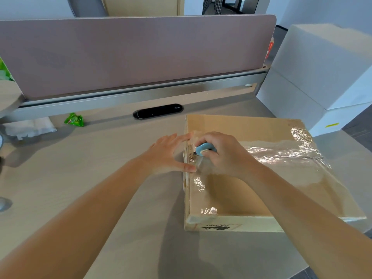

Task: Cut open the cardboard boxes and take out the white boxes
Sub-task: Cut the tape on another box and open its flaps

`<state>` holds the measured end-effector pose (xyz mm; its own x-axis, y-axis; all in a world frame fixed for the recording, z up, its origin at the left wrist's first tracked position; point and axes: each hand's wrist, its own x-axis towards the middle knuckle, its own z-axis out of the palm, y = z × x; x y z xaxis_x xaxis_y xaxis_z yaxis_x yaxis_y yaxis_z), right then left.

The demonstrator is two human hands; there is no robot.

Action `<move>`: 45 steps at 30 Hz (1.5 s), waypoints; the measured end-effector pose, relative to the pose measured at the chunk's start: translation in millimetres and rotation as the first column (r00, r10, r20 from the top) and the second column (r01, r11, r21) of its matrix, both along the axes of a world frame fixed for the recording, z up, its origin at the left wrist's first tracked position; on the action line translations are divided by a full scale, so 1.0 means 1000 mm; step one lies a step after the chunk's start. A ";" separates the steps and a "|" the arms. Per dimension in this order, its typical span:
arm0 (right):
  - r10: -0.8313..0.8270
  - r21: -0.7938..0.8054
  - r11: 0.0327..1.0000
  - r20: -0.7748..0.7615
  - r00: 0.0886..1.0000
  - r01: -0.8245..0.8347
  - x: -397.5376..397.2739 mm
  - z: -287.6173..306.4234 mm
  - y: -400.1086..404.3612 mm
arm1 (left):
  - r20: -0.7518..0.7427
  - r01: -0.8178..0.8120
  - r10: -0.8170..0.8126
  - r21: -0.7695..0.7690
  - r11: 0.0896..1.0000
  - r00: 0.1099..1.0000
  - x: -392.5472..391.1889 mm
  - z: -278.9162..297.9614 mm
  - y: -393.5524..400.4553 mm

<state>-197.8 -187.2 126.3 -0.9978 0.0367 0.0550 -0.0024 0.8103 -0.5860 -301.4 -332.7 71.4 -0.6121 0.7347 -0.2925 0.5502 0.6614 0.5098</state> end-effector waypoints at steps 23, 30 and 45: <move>0.087 0.252 0.961 0.109 0.990 -0.112 0.003 0.004 0.010 | 0.000 -0.010 0.010 0.009 1.000 1.000 0.012 0.018 -0.002; 0.024 0.280 0.958 0.113 0.993 -0.055 0.010 0.001 0.029 | 0.043 -0.013 0.011 0.034 0.999 0.999 0.012 0.017 -0.002; -0.062 0.127 0.991 0.092 0.994 0.050 0.039 0.004 0.078 | -0.091 -0.009 0.008 -0.021 1.000 0.996 0.048 0.046 0.048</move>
<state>-159.0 -109.4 130.3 -0.9952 0.0918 -0.0333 0.0966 0.8742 -0.4759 -253.4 -285.1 117.7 -0.6430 0.7235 -0.2511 0.5877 0.6764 0.4439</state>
